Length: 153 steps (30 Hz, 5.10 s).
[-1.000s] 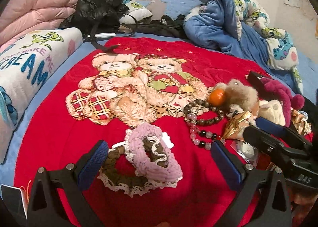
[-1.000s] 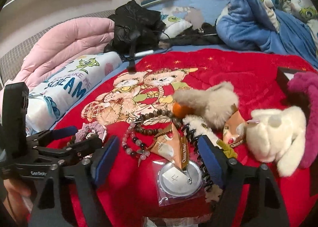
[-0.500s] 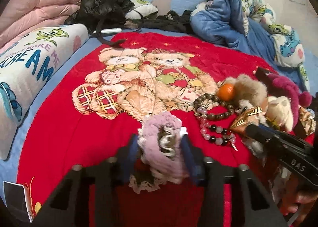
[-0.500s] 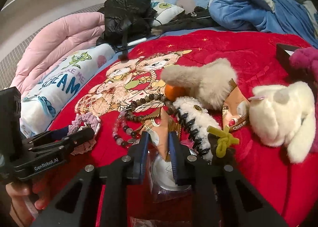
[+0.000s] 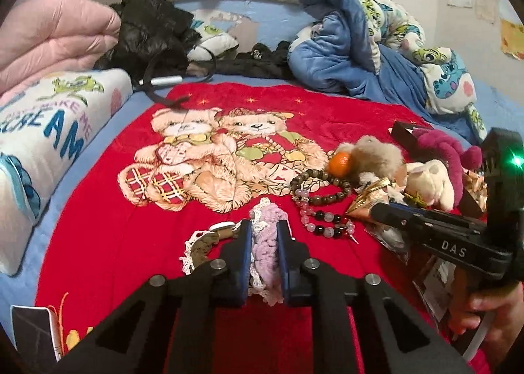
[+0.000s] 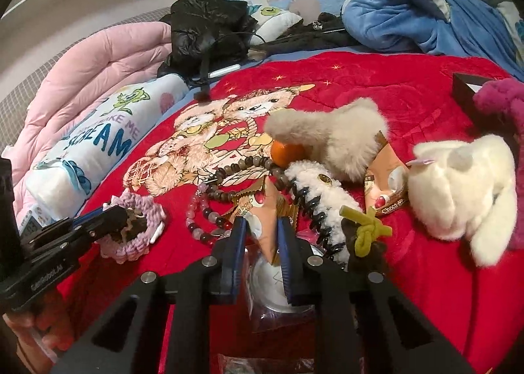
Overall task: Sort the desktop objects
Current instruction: 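Grasp the pink scrunchie with the left gripper while the right grasps a tan pyramid packet, then lift and carry the pink scrunchie with the left gripper toward the box while the right carries the pyramid, then lower the pink scrunchie into the box with the left gripper while the right lowers the pyramid, then open both grippers to drop the pink scrunchie and pyramid into the box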
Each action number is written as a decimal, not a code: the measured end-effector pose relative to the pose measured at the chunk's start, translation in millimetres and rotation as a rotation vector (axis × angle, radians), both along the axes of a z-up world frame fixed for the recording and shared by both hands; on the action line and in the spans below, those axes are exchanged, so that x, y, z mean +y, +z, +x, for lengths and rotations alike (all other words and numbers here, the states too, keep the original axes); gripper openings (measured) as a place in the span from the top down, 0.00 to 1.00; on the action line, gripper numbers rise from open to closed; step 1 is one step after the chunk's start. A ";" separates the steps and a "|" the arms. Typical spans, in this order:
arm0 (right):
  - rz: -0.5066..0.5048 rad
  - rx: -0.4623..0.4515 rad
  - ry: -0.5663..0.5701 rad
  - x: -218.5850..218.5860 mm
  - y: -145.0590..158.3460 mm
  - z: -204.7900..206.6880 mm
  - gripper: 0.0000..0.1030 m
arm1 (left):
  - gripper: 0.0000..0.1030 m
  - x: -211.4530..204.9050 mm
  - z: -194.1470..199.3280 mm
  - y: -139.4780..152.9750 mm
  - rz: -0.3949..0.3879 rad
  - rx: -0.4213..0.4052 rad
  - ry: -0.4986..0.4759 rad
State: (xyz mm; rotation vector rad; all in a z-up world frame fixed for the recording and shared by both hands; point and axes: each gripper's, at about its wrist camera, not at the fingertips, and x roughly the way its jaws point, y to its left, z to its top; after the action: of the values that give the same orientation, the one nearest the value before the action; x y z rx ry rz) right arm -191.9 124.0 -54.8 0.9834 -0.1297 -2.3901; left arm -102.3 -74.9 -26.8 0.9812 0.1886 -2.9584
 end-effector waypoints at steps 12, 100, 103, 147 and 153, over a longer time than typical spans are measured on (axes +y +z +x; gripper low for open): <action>-0.011 0.032 -0.001 -0.5 8.4 8.7 0.87 | 0.85 4.3 14.4 12.9 -0.014 0.048 -0.001; -0.181 0.213 -0.528 327.7 87.6 155.2 0.87 | 0.85 352.7 36.3 62.2 0.079 0.110 -0.393; -0.132 0.235 -0.514 324.1 88.1 144.1 0.87 | 0.85 354.4 21.5 64.5 0.060 0.130 -0.375; -0.227 0.182 -0.597 346.7 53.0 7.0 0.87 | 0.67 396.4 -135.9 26.1 -0.014 0.110 -0.444; -0.201 0.189 -0.599 346.3 55.0 11.1 0.85 | 0.33 394.1 -129.0 26.7 -0.051 0.113 -0.424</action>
State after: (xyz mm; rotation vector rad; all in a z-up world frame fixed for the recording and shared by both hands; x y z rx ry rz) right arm -180.8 470.3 0.2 0.6821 -0.6605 -2.9146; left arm -231.3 319.2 -0.1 0.9505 -0.1103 -3.3819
